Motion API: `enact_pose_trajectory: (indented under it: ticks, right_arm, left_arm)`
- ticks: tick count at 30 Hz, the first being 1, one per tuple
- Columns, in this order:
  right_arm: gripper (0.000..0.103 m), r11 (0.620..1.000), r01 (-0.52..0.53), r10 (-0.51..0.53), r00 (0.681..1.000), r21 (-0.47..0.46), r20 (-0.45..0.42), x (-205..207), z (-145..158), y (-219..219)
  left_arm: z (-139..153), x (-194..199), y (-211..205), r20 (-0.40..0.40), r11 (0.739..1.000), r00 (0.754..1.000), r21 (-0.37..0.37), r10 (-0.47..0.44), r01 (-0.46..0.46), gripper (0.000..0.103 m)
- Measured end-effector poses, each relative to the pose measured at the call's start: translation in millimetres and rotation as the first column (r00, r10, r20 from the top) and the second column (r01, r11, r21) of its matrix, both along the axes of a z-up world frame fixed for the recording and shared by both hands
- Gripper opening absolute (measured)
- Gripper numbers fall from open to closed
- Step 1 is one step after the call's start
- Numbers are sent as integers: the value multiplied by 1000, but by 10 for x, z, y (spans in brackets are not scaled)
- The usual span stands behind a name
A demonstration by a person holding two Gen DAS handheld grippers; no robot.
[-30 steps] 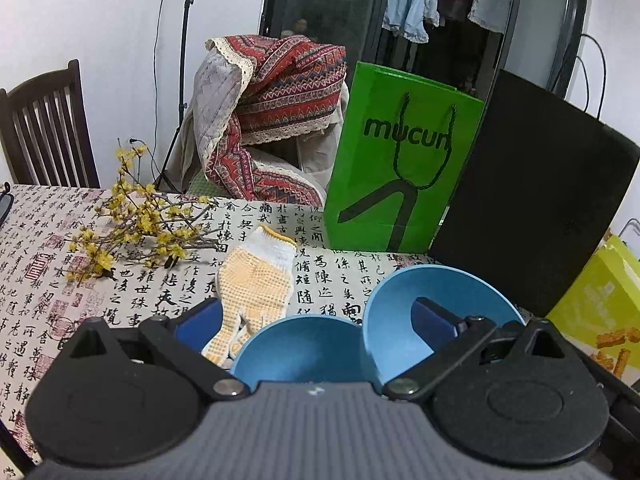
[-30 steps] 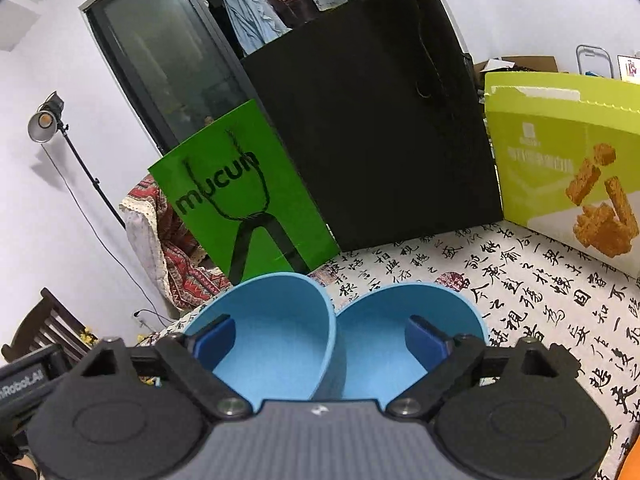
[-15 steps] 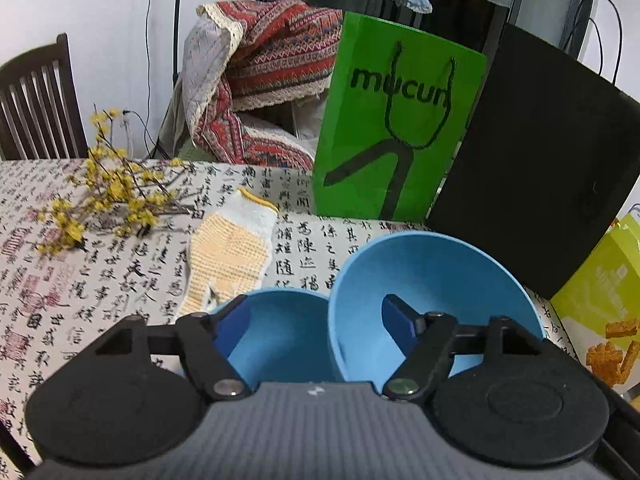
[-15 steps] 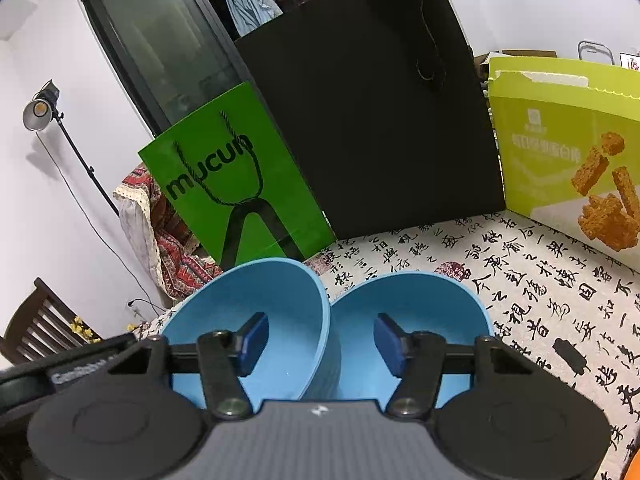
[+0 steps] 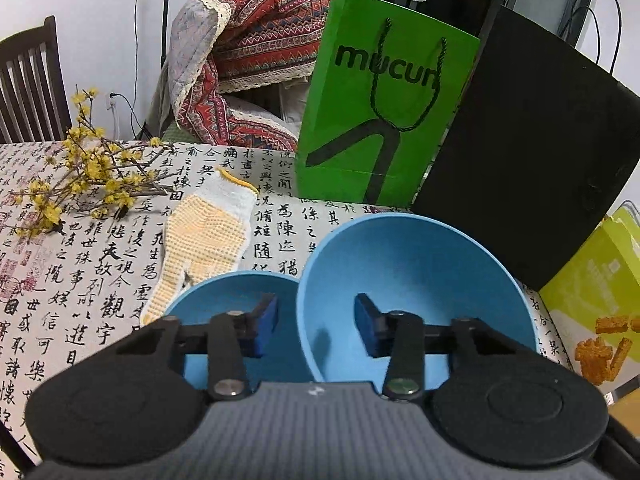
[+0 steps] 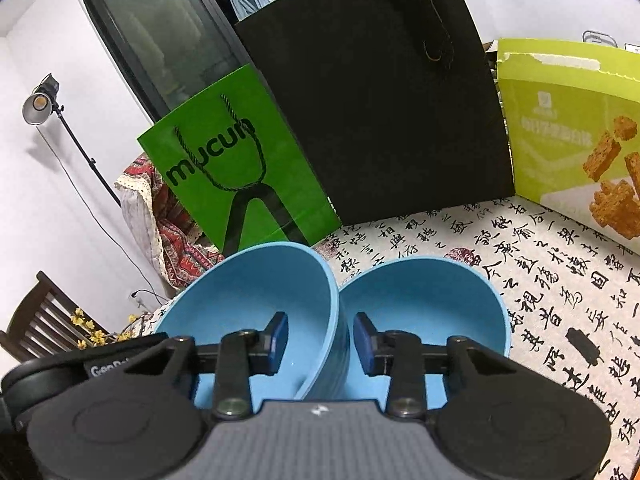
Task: Organize plates and bowls
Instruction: 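Close both grippers on the rim of the top blue bowl, then lift the top blue bowl off the two lower bowls with both grippers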
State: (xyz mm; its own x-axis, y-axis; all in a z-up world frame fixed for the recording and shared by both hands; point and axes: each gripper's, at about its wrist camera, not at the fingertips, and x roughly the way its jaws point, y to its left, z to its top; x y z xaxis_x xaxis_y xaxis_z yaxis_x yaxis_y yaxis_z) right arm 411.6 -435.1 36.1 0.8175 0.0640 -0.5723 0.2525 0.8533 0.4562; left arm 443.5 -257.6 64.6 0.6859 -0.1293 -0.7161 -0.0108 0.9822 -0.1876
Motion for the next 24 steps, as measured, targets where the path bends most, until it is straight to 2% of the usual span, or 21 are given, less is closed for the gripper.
enact_pose_trajectory:
  ticks: [3,5,9,12,24]
  right_arm:
    - [28,1000,4,-4,1000,8,-7,9,-15,-7]
    - [26,1000,6,-6,1000,9,-16,17,-28,-3]
    - [21,1000,23,-22,999,8,-24,25,-43,-11]
    - [16,999,35,-34,999,14,-29,28,-58,-32]
    - [13,999,45,-45,999,11,-13,18,-53,-8]
  left_arm:
    - [-21,0,-14,-12,1000,1000,-3,22,-22,25]
    - [-30,4,-20,-24,1000,999,-18,21,-22,23]
    - [-21,-10,-28,-8,999,999,0,42,-42,14]
    - [-18,-4,-18,-6,999,999,4,53,-53,11]
    - [39,-50,-20,26,998,998,24,49,-50,9]
